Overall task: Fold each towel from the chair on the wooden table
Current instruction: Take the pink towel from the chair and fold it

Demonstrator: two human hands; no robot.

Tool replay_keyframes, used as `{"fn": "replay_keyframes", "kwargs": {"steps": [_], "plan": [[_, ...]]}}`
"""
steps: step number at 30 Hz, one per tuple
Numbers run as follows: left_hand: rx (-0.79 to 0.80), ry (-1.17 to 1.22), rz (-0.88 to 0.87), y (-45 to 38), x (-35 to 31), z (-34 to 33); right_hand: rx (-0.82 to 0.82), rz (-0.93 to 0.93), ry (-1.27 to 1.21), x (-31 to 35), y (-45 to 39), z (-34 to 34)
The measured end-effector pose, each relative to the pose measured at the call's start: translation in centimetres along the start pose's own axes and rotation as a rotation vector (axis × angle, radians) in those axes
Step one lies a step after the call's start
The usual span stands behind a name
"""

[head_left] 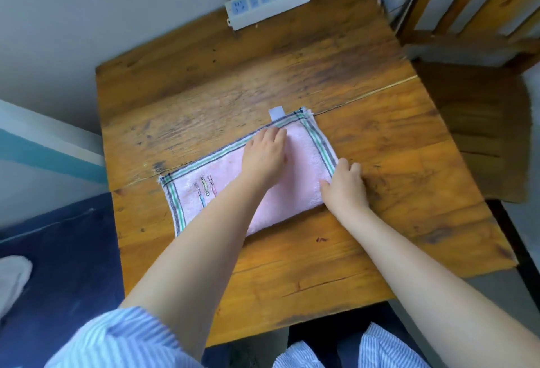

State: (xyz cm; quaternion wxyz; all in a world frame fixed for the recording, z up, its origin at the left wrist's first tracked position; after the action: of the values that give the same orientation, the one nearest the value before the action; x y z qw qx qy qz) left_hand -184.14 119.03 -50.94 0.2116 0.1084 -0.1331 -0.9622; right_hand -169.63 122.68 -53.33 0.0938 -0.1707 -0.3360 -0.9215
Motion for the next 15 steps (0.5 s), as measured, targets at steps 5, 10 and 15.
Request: {"fn": "replay_keyframes", "kwargs": {"steps": [5,10,15], "plan": [[0.045,0.013,0.053,-4.1,-1.1,0.6,0.092,-0.102,-0.248,-0.7,-2.1,1.1],[0.154,0.142,0.118,-6.7,-0.3,-0.1,0.189,-0.066,-0.233,-0.5,-5.0,3.3],[0.286,0.099,0.106,-8.7,0.1,0.1,0.375,-0.051,-0.022,0.3,-6.6,4.0]]}}
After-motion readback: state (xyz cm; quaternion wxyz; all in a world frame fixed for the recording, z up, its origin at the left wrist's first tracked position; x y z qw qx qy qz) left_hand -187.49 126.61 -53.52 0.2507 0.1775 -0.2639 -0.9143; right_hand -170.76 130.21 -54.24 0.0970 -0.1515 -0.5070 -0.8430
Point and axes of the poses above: each hand's wrist, its own y-axis away from the middle knuckle, its own z-axis out of the back of the hand, x = y × z, the point moved 9 cm from there along -y, towards the middle knuckle, and after that the axes turned 5 degrees about -z, right-handed, at the moved point
